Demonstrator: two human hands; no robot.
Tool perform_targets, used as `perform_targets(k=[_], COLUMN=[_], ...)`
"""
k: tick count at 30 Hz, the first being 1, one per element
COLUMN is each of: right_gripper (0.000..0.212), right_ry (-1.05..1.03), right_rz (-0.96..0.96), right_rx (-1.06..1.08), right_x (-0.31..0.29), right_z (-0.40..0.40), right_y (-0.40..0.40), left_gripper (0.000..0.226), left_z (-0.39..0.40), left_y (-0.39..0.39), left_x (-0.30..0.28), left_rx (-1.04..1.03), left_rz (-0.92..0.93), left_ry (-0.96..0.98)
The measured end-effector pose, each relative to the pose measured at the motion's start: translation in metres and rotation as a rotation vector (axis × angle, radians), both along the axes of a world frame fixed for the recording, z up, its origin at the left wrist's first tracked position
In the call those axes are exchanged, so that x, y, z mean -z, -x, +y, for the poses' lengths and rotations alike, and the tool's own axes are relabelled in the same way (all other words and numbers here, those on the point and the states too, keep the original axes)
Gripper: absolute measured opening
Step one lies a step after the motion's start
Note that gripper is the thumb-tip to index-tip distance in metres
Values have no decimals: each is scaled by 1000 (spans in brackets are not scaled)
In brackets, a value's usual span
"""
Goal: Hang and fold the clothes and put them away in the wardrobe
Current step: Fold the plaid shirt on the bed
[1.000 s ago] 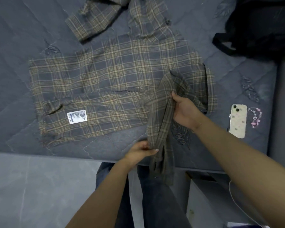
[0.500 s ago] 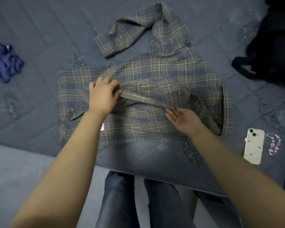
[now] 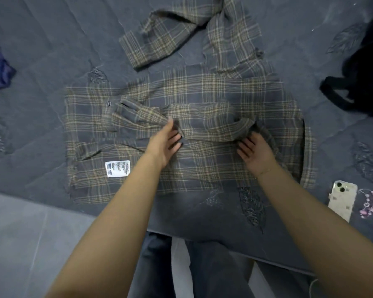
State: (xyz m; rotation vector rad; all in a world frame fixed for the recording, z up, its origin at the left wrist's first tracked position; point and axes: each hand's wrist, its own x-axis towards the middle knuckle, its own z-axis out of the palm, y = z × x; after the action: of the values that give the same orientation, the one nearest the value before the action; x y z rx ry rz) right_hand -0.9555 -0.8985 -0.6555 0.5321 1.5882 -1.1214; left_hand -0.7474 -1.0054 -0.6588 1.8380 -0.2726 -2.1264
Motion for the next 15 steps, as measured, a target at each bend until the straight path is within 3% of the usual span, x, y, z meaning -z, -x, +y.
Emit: perform_targets(k=[3, 6, 7, 11, 15], right_gripper=[44, 34, 32, 61, 44], right_ry=[-127, -140, -138, -25, 61], right_rz=[50, -53, -111, -159, -86], right_rx=[109, 146, 177, 417, 583], right_x=[2, 2, 2, 1, 3], right_z=[0, 23, 34, 79, 98], right_y=[7, -1, -4, -3, 25], left_gripper=[37, 36, 36, 21, 25], left_z=[-20, -24, -23, -8, 7], left_y=[24, 29, 28, 16, 0], left_x=[3, 5, 4, 2, -4], left_rx=[-64, -102, -136, -275, -461], left_rz=[-36, -109, -91, 27, 151], left_ry=[-91, -57, -42, 2, 14])
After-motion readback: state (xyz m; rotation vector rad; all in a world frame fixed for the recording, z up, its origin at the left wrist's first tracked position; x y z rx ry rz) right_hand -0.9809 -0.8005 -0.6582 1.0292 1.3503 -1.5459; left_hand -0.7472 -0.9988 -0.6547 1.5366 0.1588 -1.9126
